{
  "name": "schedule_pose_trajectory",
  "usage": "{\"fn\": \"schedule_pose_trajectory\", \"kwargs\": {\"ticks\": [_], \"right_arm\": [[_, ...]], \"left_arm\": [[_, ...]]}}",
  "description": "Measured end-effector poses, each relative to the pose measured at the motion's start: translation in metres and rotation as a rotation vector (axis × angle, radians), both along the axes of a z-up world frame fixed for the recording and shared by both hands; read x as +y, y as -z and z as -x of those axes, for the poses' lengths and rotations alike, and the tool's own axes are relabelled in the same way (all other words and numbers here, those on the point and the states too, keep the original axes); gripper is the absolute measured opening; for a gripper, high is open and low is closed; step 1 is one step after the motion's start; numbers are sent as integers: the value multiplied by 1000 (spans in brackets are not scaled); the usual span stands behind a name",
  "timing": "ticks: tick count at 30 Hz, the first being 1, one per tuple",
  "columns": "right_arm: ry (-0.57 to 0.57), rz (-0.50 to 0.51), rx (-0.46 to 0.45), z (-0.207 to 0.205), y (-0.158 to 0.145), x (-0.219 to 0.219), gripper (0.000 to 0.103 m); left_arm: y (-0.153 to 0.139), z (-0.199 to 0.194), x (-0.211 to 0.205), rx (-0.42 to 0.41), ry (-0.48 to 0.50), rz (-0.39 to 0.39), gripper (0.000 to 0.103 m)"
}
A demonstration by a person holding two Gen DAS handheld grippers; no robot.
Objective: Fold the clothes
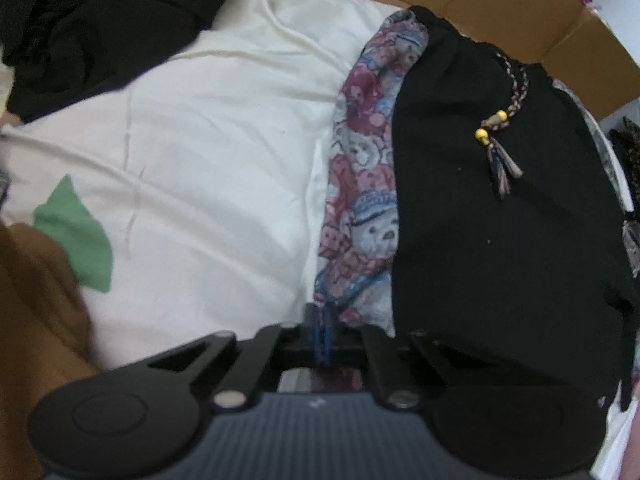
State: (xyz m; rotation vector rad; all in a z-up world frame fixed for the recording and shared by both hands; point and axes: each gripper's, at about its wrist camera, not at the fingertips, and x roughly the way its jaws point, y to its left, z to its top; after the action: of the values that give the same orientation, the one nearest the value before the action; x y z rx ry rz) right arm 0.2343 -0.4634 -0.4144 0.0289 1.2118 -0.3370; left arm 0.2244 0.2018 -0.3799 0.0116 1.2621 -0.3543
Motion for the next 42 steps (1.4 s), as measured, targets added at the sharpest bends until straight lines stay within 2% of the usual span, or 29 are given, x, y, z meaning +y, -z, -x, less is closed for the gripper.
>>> {"fn": "schedule_pose_trajectory", "kwargs": {"ticks": [3,6,9,11,13,18,25,31,37,38,42], "right_arm": [[-16,3,14,-3,0,0,43],[-25,12,27,-6,0,0,43],[-35,35,33,-9,-3,4,43],[-67,31,1,-12,-10,7,43],[-94,19,-40,-16,-18,8,43],[-84,3,-96,-42,-26,2,43],[-73,-17,-105,-69,-20,7,43],[-112,-30,-116,-94,-15,19,43],[-191,-17,-79,-109,-3,28,42],[-209,-11,-78,-109,-2,30,40],[-274,-23,-67,-109,3,37,18]], "left_arm": [[-5,4,5,-23,-23,-37,1],[-4,4,6,6,-3,-36,2],[-9,0,10,16,-18,-11,10],[-17,-4,9,-18,-25,2,22],[-24,-12,6,-47,-18,3,27],[-32,-39,-11,-99,-12,9,29],[-29,-89,-40,-145,-9,28,33],[-25,-124,-61,-164,-10,71,33],[-24,-146,-83,-199,3,73,35],[-24,-150,-85,-202,1,73,35],[-23,-162,-93,-209,9,71,37]]}}
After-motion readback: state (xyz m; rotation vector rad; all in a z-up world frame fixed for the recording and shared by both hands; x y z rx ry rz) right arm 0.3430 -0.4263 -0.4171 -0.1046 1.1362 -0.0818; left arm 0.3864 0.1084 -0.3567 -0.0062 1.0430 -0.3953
